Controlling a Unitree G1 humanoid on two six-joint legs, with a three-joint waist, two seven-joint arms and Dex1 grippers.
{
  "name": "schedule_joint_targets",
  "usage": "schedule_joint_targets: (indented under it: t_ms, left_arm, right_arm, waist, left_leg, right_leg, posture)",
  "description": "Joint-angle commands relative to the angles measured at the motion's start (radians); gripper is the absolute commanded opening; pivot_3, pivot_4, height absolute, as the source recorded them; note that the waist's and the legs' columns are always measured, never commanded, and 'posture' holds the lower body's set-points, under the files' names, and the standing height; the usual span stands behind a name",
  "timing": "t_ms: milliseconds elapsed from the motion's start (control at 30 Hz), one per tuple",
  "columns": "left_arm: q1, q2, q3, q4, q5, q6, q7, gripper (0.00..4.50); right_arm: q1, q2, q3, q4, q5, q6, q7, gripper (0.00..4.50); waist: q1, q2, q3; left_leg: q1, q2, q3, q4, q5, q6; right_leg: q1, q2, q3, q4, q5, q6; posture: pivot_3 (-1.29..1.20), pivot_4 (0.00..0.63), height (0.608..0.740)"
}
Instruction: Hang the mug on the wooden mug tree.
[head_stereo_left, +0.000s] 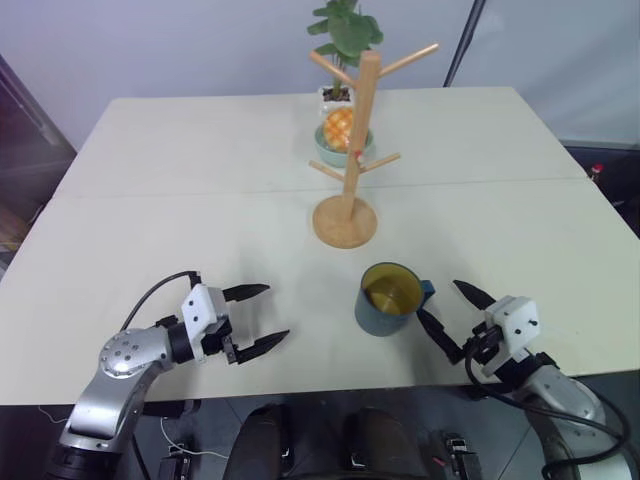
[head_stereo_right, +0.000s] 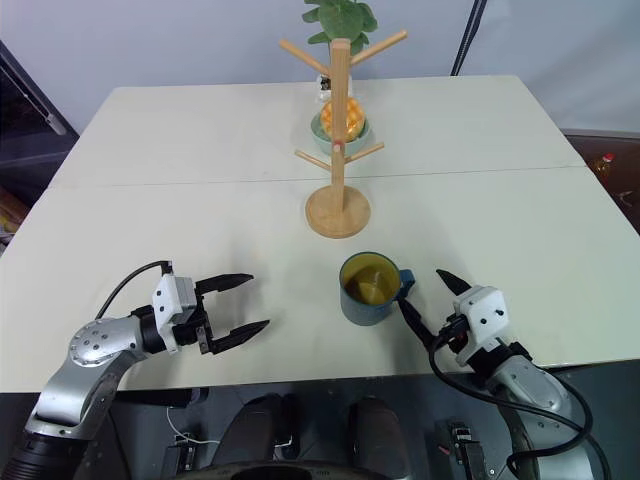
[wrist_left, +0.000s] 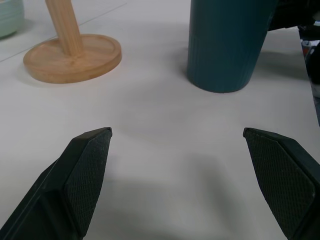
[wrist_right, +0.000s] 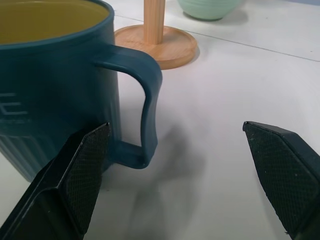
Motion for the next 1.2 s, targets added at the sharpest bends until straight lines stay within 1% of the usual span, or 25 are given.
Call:
schedule_joint_targets:
  t_ms: [33, 233, 267, 333, 400, 467, 533, 567, 700, 767, 900, 933, 1033, 1200]
  left_arm:
    - [0.003, 0.011, -0.004, -0.057, -0.014, -0.016, -0.014, 4.50]
    - [0.000, 0.020, -0.013, -0.106, -0.023, 0.009, -0.017, 4.50]
    - [-0.001, 0.020, -0.014, -0.113, -0.023, 0.014, -0.015, 4.50]
    - [-0.002, 0.020, -0.017, -0.129, -0.024, 0.026, -0.008, 4.50]
    - [-0.005, 0.020, -0.019, -0.138, -0.024, 0.035, -0.004, 4.50]
    - [-0.008, 0.020, -0.019, -0.143, -0.022, 0.041, 0.003, 4.50]
    - [-0.010, 0.021, -0.017, -0.146, -0.021, 0.046, 0.008, 4.50]
    - [-0.011, 0.021, -0.016, -0.147, -0.021, 0.049, 0.010, 4.50]
    - [-0.015, 0.023, -0.011, -0.144, -0.020, 0.052, 0.017, 4.50]
    - [-0.020, 0.019, -0.007, -0.126, -0.011, 0.041, 0.023, 4.50]
    - [-0.052, 0.005, 0.009, -0.060, 0.017, 0.002, 0.055, 4.50]
    - [-0.057, 0.005, 0.010, -0.050, 0.018, -0.005, 0.059, 4.50]
    - [-0.066, 0.005, 0.007, -0.035, 0.018, -0.019, 0.060, 4.50]
    - [-0.077, 0.000, 0.015, -0.033, 0.005, -0.026, 0.072, 4.50]
  right_arm:
    - [-0.016, 0.007, 0.004, 0.030, -0.008, -0.047, 0.013, 4.42]
    - [-0.059, 0.024, 0.024, 0.091, -0.006, -0.071, 0.021, 4.42]
    - [-0.066, 0.026, 0.025, 0.096, -0.007, -0.074, 0.023, 4.20]
    - [-0.073, 0.028, 0.028, 0.103, -0.005, -0.077, 0.030, 3.60]
    - [-0.077, 0.028, 0.034, 0.103, 0.001, -0.077, 0.039, 2.66]
    - [-0.075, 0.029, 0.041, 0.089, 0.016, -0.069, 0.048, 1.51]
    - [-0.073, 0.028, 0.045, 0.073, 0.023, -0.060, 0.053, 0.49]
    - [-0.073, 0.025, 0.047, 0.067, 0.024, -0.055, 0.054, 0.06]
    - [-0.077, 0.014, 0.048, 0.029, 0.028, -0.028, 0.047, 0.06]
    - [-0.101, -0.008, 0.046, -0.001, -0.001, -0.018, 0.038, 0.06]
    - [-0.208, -0.138, 0.070, -0.058, -0.207, -0.065, 0.032, 0.06]
    - [-0.236, -0.158, 0.073, -0.066, -0.224, -0.062, 0.031, 0.06]
    - [-0.328, -0.186, 0.069, -0.088, -0.230, -0.016, 0.024, 0.06]
    - [-0.415, -0.223, 0.086, -0.113, -0.251, 0.044, 0.040, 0.06]
  waist:
    - [0.000, 0.000, 0.000]
    - [0.000, 0.000, 0.000]
    - [0.000, 0.000, 0.000]
    - [0.000, 0.000, 0.000]
    - [0.001, 0.000, 0.000]
    - [0.001, 0.000, 0.000]
    - [0.001, 0.000, 0.000]
    - [0.001, 0.000, 0.000]
    - [0.000, 0.000, 0.000]
    - [0.000, 0.000, 0.000]
    - [0.000, 0.000, 0.000]
    - [0.001, -0.001, 0.000]
    - [0.002, -0.001, 0.000]
    - [0.003, -0.002, 0.000]
  left_leg:
    - [0.000, 0.000, 0.000, 0.000, 0.000, 0.000]
    - [0.000, 0.000, 0.000, 0.000, 0.000, 0.000]
    - [0.000, 0.000, 0.000, 0.000, 0.000, 0.000]
    - [0.000, 0.000, 0.000, 0.000, 0.000, 0.000]
    - [0.000, 0.000, 0.000, 0.000, 0.000, 0.000]
    - [0.000, 0.000, 0.000, 0.000, 0.000, 0.000]
    - [0.000, 0.000, 0.000, 0.001, 0.000, 0.000]
    - [0.000, 0.000, 0.000, 0.001, 0.000, 0.000]
    - [0.000, 0.000, 0.000, 0.001, 0.000, 0.000]
    - [0.000, 0.000, 0.000, 0.001, 0.000, 0.000]
    - [0.000, 0.000, 0.001, 0.003, 0.000, 0.000]
    - [0.001, 0.000, 0.001, 0.003, 0.000, 0.000]
    - [0.000, 0.000, 0.000, 0.002, 0.000, 0.000]
    - [0.000, 0.000, 0.001, 0.002, 0.000, 0.001]
  right_leg:
    - [0.000, 0.000, 0.000, 0.000, 0.000, 0.000]
    - [0.000, 0.000, 0.000, 0.000, 0.000, 0.000]
    - [0.000, 0.000, 0.000, 0.000, 0.000, 0.001]
    - [0.000, 0.000, 0.000, 0.000, 0.001, 0.001]
    - [0.000, 0.000, 0.000, 0.000, 0.001, 0.002]
    - [0.001, 0.000, 0.000, 0.000, 0.001, 0.002]
    - [0.001, 0.000, 0.000, 0.000, 0.001, 0.003]
    - [0.001, 0.000, 0.000, 0.000, 0.001, 0.003]
    - [0.001, 0.000, 0.000, 0.001, 0.002, 0.003]
    - [0.001, 0.000, 0.000, 0.001, 0.002, 0.003]
    - [0.001, 0.000, 0.000, 0.002, 0.002, 0.003]
    - [0.001, 0.001, 0.000, 0.002, 0.002, 0.003]
    - [0.001, 0.002, 0.000, 0.002, 0.002, 0.003]
    - [0.001, 0.002, 0.000, 0.002, 0.002, 0.004]
  posture:
    - [0.00, 0.150, 0.740]
    - [0.00, 0.150, 0.740]
    - [0.00, 0.150, 0.740]
    - [0.00, 0.150, 0.740]
    - [0.00, 0.150, 0.740]
    - [0.00, 0.150, 0.740]
    - [0.00, 0.150, 0.740]
    - [0.00, 0.150, 0.740]
    - [0.00, 0.150, 0.740]
    - [0.00, 0.150, 0.740]
    - [0.00, 0.150, 0.740]
    - [0.00, 0.150, 0.740]
    - [0.00, 0.150, 0.740]
    - [0.00, 0.150, 0.740]
